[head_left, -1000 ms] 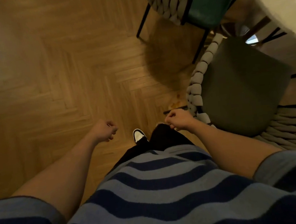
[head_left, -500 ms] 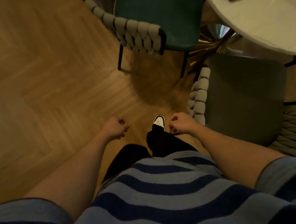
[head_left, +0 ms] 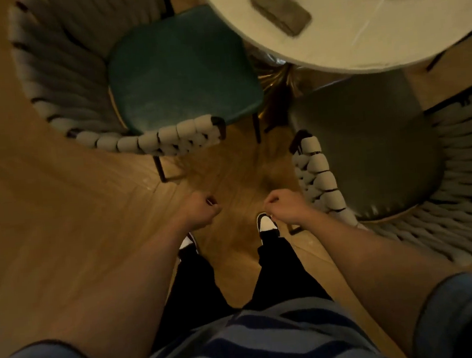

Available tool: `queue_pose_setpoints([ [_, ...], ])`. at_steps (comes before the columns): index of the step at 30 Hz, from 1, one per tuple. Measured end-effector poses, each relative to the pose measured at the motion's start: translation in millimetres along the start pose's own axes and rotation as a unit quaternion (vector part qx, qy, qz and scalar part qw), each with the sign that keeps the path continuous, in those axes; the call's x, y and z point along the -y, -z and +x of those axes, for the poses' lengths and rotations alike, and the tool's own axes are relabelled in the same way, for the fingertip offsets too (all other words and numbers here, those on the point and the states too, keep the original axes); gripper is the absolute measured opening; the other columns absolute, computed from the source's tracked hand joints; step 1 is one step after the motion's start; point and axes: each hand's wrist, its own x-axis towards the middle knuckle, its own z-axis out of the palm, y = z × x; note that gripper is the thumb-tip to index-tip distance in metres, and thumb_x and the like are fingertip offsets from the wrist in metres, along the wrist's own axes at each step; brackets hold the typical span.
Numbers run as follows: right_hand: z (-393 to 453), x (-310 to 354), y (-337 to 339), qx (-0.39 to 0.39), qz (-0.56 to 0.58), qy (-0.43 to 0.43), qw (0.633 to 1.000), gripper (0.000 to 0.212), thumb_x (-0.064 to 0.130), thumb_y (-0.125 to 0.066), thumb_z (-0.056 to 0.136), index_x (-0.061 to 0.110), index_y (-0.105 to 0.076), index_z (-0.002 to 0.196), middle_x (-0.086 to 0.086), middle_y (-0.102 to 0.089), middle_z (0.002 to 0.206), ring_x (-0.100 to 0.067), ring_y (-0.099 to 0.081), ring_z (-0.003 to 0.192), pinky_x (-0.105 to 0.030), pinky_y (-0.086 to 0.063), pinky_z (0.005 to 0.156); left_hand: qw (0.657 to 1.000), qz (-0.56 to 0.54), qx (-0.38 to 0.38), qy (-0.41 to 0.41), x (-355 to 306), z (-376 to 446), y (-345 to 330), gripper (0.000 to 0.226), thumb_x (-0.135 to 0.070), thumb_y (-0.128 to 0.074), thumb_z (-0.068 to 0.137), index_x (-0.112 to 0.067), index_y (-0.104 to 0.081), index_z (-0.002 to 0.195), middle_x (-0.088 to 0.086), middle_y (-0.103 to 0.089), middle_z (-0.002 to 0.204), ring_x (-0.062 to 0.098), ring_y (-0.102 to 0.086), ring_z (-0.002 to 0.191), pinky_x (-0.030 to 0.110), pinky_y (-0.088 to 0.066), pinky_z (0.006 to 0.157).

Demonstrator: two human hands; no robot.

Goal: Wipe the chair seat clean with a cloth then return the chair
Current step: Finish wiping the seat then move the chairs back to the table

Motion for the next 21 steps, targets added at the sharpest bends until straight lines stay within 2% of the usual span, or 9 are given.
queue_pose_setpoints([
  [3, 5.0, 14.8, -7.8, -0.042, 0.044, -0.007, 0.998, 0.014, 0.025, -0.057, 0.096, 0.024, -0.071, 0.101, 0.006, -0.069, 0.1, -0.011, -0.062, 0.093, -0.022, -0.044, 0.065, 0.993, 0.096, 0.013, -0.069, -5.3, 18.4, 34.7, 0.017, -0.026, -0.059, 0.093, -0.013, -0.067, 0.1, 0.003, -0.068, 0.092, 0.021, -0.068, 0.082, 0.032, -0.053, 0.071],
  [6, 12.2, 23.8, -6.9, -0.084, 0.081, 0.0, 0.993, 0.015, 0.025, -0.058, 0.098, 0.02, -0.07, 0.105, 0.007, -0.066, 0.101, -0.006, -0.059, 0.09, -0.017, -0.04, 0.062, 0.978, 0.147, 0.015, -0.145, -17.3, 39.0, 65.4, 0.01, -0.025, -0.058, 0.093, -0.022, -0.067, 0.097, -0.005, -0.066, 0.097, 0.014, -0.063, 0.089, 0.027, -0.048, 0.071],
  [10, 18.6, 27.0, 7.9, -0.135, 0.132, 0.012, 0.982, 0.009, 0.024, -0.061, 0.099, 0.022, -0.069, 0.102, 0.007, -0.067, 0.099, -0.009, -0.062, 0.094, -0.023, -0.048, 0.072, 0.962, 0.192, -0.021, -0.194, -39.2, 69.8, 92.0, 0.008, -0.023, -0.058, 0.092, -0.026, -0.065, 0.092, -0.006, -0.068, 0.092, 0.009, -0.061, 0.083, 0.023, -0.046, 0.069],
  [13, 23.4, 24.7, 26.0, -0.152, 0.147, 0.01, 0.977, 0.009, 0.023, -0.062, 0.099, 0.021, -0.068, 0.104, 0.004, -0.067, 0.102, -0.012, -0.063, 0.097, -0.033, -0.053, 0.087, 0.941, 0.217, -0.085, -0.247, -56.6, 92.2, 101.9, 0.007, -0.022, -0.06, 0.09, -0.023, -0.067, 0.088, -0.001, -0.069, 0.088, 0.016, -0.063, 0.083, 0.03, -0.05, 0.073],
  [16, 30.1, 18.8, 47.2, -0.18, 0.129, 0.014, 0.975, 0.009, 0.024, -0.06, 0.099, 0.023, -0.067, 0.105, 0.003, -0.067, 0.104, -0.014, -0.063, 0.099, -0.032, -0.053, 0.084, 0.908, 0.258, -0.142, -0.298, -67.8, 112.7, 106.2, 0.006, -0.023, -0.065, 0.086, -0.02, -0.069, 0.088, 0.004, -0.066, 0.092, 0.024, -0.061, 0.09, 0.034, -0.049, 0.08],
  [18, 33.4, 15.3, 63.4, -0.227, 0.103, 0.025, 0.968, 0.01, 0.024, -0.06, 0.099, 0.023, -0.067, 0.105, 0.004, -0.066, 0.1, -0.014, -0.063, 0.096, -0.029, -0.053, 0.078, 0.892, 0.288, -0.162, -0.309, -71.1, 125.6, 107.2, 0.013, -0.022, -0.066, 0.084, -0.019, -0.069, 0.096, 0.007, -0.061, 0.098, 0.028, -0.055, 0.097, 0.039, -0.047, 0.084],
  [21, 35.0, 5.4, 84.3, -0.373, 0.031, 0.032, 0.927, 0.016, 0.031, -0.061, 0.098, 0.02, -0.063, 0.109, 0.003, -0.061, 0.101, -0.016, -0.061, 0.092, -0.034, -0.054, 0.075, 0.898, 0.291, -0.144, -0.296, -65.8, 144.3, 109.4, 0.027, -0.023, -0.065, 0.082, -0.021, -0.063, 0.11, 0.006, -0.055, 0.104, 0.029, -0.052, 0.103, 0.042, -0.046, 0.086],
])
